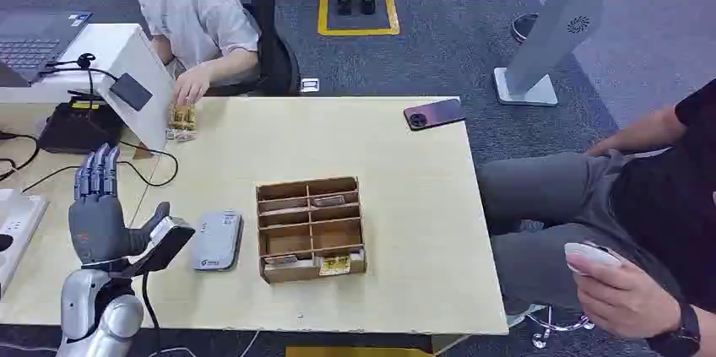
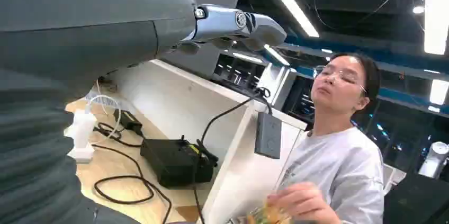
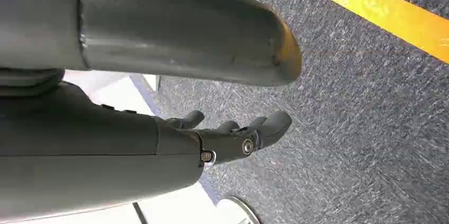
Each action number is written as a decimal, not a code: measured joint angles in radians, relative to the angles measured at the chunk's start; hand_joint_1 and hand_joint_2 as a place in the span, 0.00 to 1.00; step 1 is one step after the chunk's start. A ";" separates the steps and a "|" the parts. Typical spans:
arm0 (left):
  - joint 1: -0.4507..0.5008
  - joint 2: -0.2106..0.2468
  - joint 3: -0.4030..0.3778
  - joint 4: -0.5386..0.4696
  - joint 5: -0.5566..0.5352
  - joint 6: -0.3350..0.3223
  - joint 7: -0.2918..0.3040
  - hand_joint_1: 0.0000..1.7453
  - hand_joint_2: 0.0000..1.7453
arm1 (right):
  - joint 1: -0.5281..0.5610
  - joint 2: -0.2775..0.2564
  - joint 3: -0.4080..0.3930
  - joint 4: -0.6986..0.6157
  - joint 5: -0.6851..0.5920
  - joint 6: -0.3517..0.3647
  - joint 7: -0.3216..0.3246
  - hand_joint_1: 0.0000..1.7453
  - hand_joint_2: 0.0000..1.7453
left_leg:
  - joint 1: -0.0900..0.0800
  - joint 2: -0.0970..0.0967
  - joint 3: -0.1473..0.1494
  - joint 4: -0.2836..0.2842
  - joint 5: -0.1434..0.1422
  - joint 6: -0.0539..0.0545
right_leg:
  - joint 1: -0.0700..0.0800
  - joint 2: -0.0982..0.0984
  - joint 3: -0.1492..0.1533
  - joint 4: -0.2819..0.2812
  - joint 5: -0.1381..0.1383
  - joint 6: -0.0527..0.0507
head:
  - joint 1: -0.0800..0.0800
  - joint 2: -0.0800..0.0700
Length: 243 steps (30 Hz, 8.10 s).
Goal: Pass the card to the sensor for recognition and then transmit it.
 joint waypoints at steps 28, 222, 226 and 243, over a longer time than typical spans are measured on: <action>-0.018 0.000 0.000 0.015 0.000 -0.003 -0.007 1.00 1.00 | -0.002 -0.003 0.000 0.000 0.000 -0.001 -0.001 0.00 0.00 | 0.000 0.000 0.000 0.000 0.000 0.000 | 0.000 0.000 0.000 0.000 0.000 0.000 | 0.000 0.000; -0.013 0.035 -0.447 -0.249 -0.134 -0.299 0.082 0.00 1.00 | 0.001 0.005 0.008 -0.018 -0.024 -0.028 0.009 0.00 0.00 | 0.002 0.000 -0.004 -0.001 0.003 -0.004 | 0.002 0.000 -0.005 0.001 0.003 -0.004 | 0.000 0.000; -0.013 0.012 -0.478 -0.199 -0.241 -0.266 0.169 0.00 1.00 | 0.002 0.005 0.007 -0.018 -0.014 -0.028 0.018 0.00 0.00 | 0.001 0.000 -0.004 -0.001 0.003 -0.004 | 0.002 0.000 -0.005 0.001 0.003 -0.004 | 0.000 0.000; -0.031 -0.074 -0.497 -0.030 -0.188 -0.269 0.209 0.00 1.00 | 0.002 0.003 0.006 -0.018 0.003 -0.037 0.011 0.00 0.00 | 0.002 0.000 -0.004 -0.001 0.003 -0.004 | 0.002 0.000 -0.005 0.001 0.003 -0.004 | 0.000 0.000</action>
